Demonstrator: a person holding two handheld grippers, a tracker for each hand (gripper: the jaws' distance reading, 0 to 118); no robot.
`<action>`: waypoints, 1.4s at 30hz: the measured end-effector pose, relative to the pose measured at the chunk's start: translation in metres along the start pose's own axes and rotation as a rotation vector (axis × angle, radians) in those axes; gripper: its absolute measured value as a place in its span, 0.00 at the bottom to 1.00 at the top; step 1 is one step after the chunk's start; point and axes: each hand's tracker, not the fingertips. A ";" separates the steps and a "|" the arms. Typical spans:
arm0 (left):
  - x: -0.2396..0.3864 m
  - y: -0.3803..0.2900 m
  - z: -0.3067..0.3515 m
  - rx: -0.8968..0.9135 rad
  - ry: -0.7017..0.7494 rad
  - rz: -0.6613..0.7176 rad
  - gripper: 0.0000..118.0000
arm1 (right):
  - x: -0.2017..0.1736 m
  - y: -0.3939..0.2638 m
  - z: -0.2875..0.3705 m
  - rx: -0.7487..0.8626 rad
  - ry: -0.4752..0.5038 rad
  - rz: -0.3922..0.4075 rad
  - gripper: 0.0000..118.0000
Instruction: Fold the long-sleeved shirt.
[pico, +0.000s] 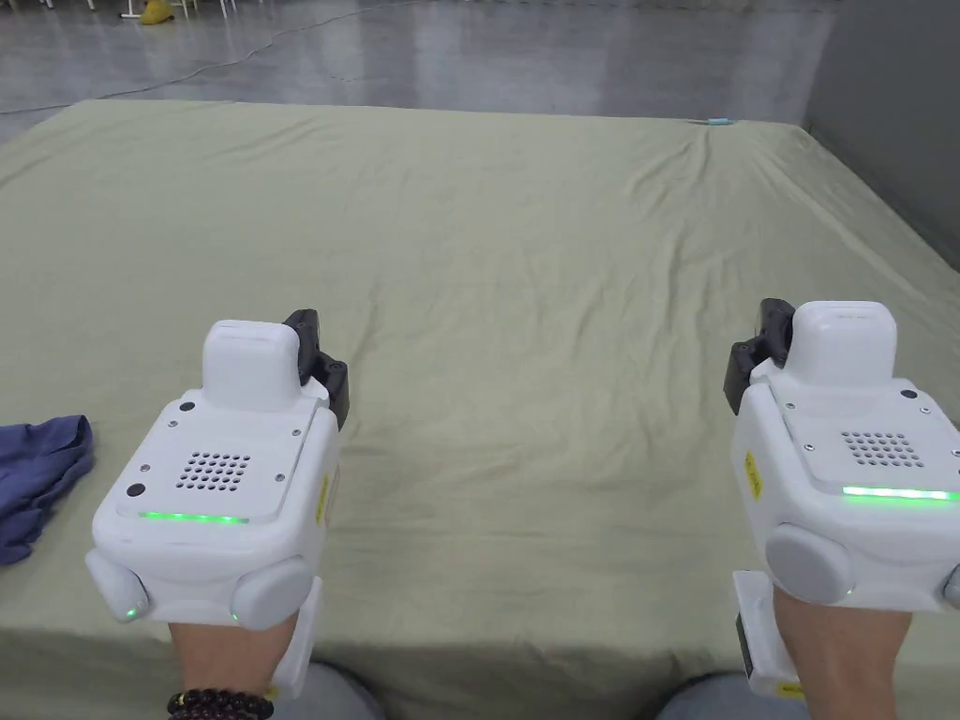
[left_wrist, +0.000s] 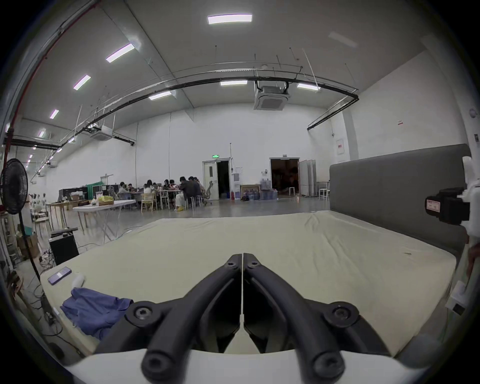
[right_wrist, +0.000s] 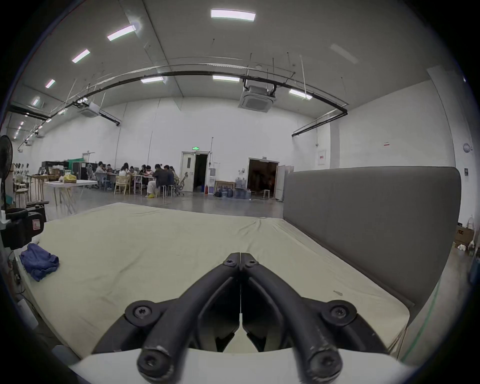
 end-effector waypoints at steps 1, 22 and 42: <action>0.001 0.001 -0.001 0.001 -0.003 -0.002 0.00 | 0.000 0.000 0.000 0.001 0.002 -0.003 0.04; 0.005 -0.005 -0.011 0.059 0.001 -0.027 0.99 | -0.005 -0.011 -0.008 -0.016 0.043 0.007 0.96; 0.009 0.004 0.003 0.050 -0.024 -0.016 0.99 | 0.003 -0.005 0.004 0.006 0.030 -0.046 0.96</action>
